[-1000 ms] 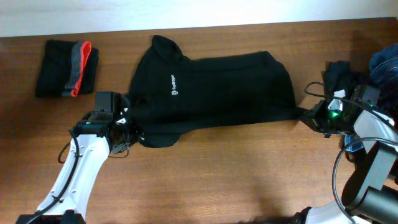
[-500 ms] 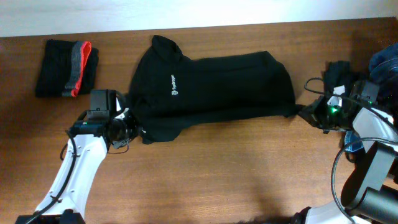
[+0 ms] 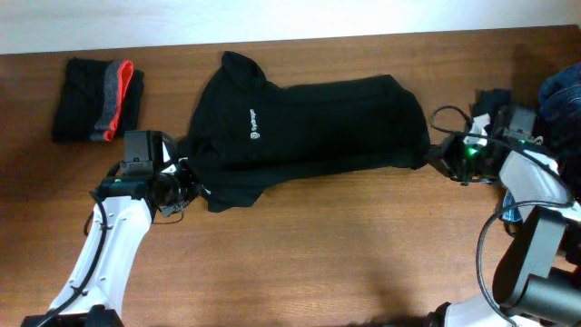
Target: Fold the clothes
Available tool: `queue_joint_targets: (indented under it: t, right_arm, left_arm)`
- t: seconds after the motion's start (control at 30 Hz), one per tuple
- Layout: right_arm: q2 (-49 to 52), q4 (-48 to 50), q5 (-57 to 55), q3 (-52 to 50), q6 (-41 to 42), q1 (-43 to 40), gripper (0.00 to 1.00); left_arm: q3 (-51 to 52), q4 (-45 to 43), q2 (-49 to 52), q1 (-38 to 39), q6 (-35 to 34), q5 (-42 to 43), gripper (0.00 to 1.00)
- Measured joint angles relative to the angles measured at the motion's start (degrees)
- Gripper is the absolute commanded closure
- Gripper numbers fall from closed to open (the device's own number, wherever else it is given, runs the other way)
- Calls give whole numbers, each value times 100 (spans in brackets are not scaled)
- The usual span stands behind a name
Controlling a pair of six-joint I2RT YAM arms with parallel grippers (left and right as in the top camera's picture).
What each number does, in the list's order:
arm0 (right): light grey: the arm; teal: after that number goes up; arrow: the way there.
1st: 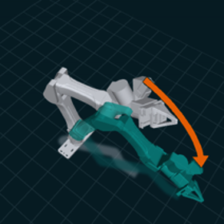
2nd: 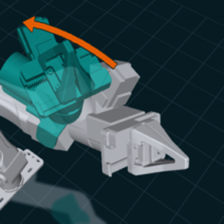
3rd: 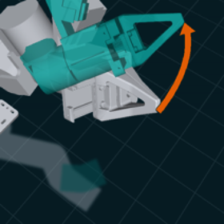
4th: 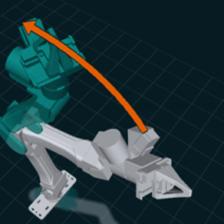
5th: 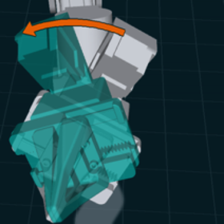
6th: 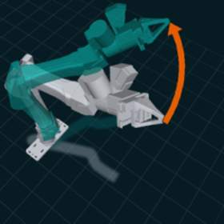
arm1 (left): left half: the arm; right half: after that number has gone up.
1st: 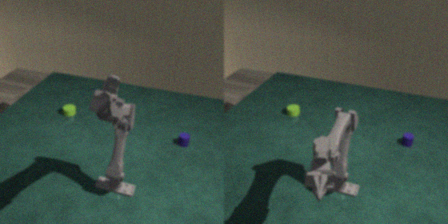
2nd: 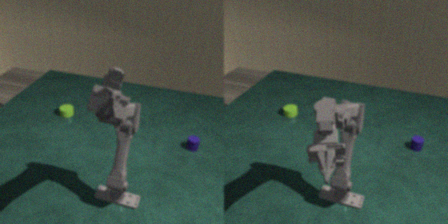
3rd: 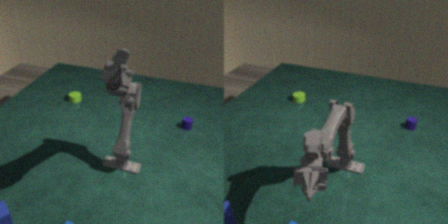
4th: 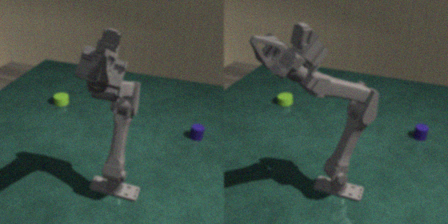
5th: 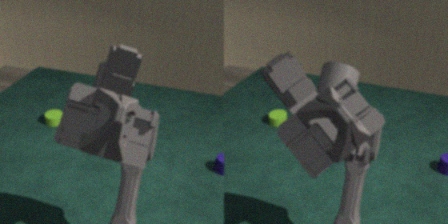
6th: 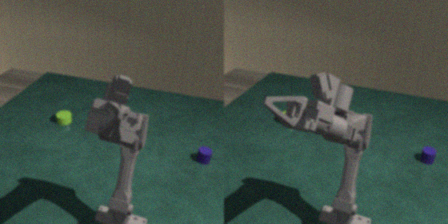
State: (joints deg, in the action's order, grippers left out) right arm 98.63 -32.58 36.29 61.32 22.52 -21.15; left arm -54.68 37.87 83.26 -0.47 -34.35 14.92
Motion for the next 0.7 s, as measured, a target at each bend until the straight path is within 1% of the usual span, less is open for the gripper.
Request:
queue_joint_targets:
  t: [0.3, 0.7]
  right_arm:
    - [0, 127, -686, 0, 22, 256, 95]
    - [2, 306, -1027, 2, 24, 256, 95]
  left_arm:
    - [2, -382, 63, 0, -85, -160, 83]
    - [2, -743, 761, 0, -197, -186, 84]
